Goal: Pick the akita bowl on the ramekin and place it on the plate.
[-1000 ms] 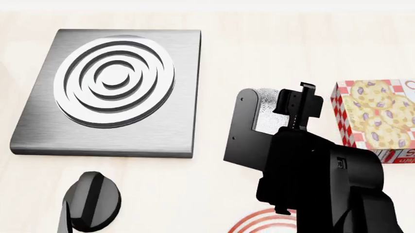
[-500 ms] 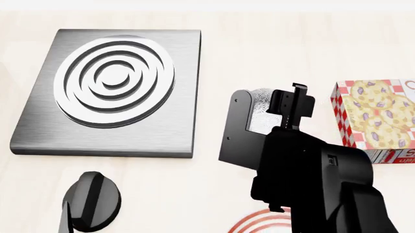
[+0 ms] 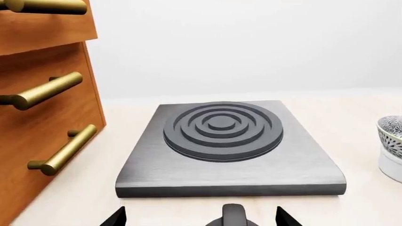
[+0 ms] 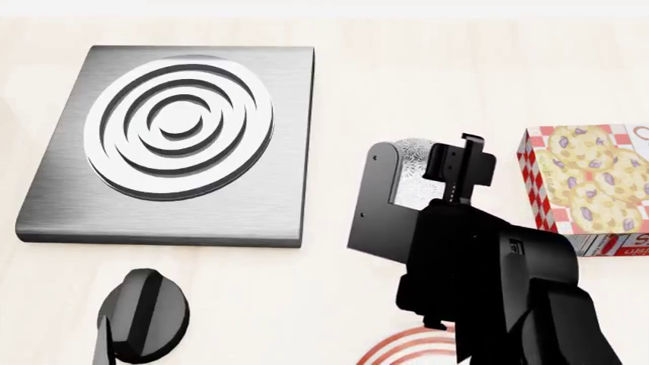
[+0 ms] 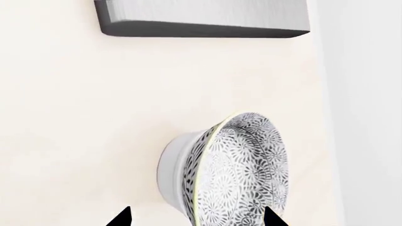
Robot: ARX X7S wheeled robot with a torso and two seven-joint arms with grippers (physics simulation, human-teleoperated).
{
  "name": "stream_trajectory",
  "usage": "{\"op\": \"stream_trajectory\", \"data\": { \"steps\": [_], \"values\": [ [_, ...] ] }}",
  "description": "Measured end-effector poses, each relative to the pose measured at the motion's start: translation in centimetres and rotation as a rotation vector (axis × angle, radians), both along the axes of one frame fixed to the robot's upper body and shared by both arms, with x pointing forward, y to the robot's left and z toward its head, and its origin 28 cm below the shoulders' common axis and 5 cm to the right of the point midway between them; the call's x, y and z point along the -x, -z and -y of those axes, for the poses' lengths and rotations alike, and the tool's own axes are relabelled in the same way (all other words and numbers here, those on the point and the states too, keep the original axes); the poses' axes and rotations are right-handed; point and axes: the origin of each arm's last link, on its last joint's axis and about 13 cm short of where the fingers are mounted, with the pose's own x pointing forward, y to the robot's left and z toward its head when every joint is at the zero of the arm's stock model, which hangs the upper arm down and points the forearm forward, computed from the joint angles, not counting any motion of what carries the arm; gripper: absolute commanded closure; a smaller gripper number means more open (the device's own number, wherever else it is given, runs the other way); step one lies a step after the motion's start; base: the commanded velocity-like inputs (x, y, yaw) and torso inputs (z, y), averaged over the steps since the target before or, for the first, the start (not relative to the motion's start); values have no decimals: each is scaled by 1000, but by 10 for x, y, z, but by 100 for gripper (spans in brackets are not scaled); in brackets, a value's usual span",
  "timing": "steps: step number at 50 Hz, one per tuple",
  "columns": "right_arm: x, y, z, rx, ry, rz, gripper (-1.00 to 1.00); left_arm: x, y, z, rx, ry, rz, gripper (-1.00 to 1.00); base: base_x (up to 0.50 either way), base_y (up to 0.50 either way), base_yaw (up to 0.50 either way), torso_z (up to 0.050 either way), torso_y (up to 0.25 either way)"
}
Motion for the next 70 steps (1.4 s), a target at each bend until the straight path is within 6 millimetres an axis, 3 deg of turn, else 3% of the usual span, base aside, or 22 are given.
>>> {"op": "stream_trajectory", "data": {
  "steps": [36,37,70],
  "values": [
    [-7,9,1,-9,-7,32,-100,-1,1,0,-2,0,-4,-100,0,0,0,0,0],
    [-8,9,1,-9,-7,34,100,-1,1,0,-2,1,-4,-100,0,0,0,0,0],
    [-6,16,1,-14,-27,39,100,-1,3,1,-2,-1,-11,-100,0,0,0,0,0]
  ]
}}
